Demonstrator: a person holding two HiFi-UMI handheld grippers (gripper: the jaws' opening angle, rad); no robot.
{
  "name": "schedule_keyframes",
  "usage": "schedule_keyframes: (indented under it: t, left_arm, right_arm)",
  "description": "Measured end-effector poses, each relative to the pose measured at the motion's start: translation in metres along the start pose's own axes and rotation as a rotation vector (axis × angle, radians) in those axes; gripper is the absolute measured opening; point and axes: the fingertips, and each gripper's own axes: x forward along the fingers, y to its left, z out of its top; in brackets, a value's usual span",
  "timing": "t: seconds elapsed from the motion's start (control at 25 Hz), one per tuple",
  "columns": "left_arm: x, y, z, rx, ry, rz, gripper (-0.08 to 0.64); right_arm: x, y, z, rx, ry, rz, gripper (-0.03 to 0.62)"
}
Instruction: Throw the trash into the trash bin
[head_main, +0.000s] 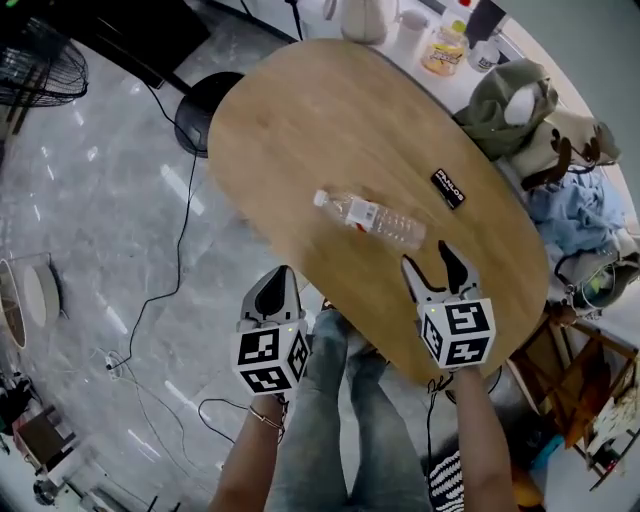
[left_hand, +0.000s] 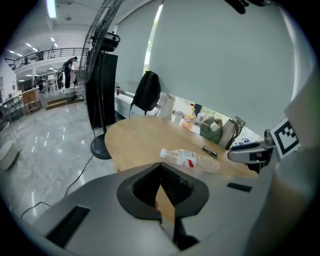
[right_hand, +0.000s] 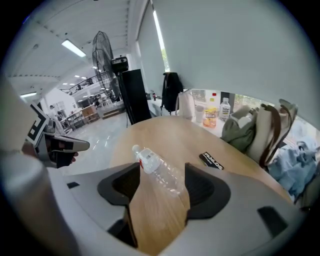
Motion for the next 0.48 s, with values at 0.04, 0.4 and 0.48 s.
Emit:
schedule_keyframes:
  t: [0.04,0.4,0.48]
  left_arm:
    - [-0.001,0.008,0.000,-0.011,-0.004,0.014,0.012]
    - [-0.008,0.046,-0.022,-0.117,-0.005,0.112,0.012]
    - [-0.010,0.050,-0.025,-0.124,-0.001,0.119,0.012]
  right_arm:
    - [0.008,0.006,0.006,-0.031,0.005,0.020,0.285]
    - [0.071,0.046,0.027,-0.382,0.128,0.219,0.293]
    - [0.082,0.053,0.026,-0.438,0.169,0.255,0.298]
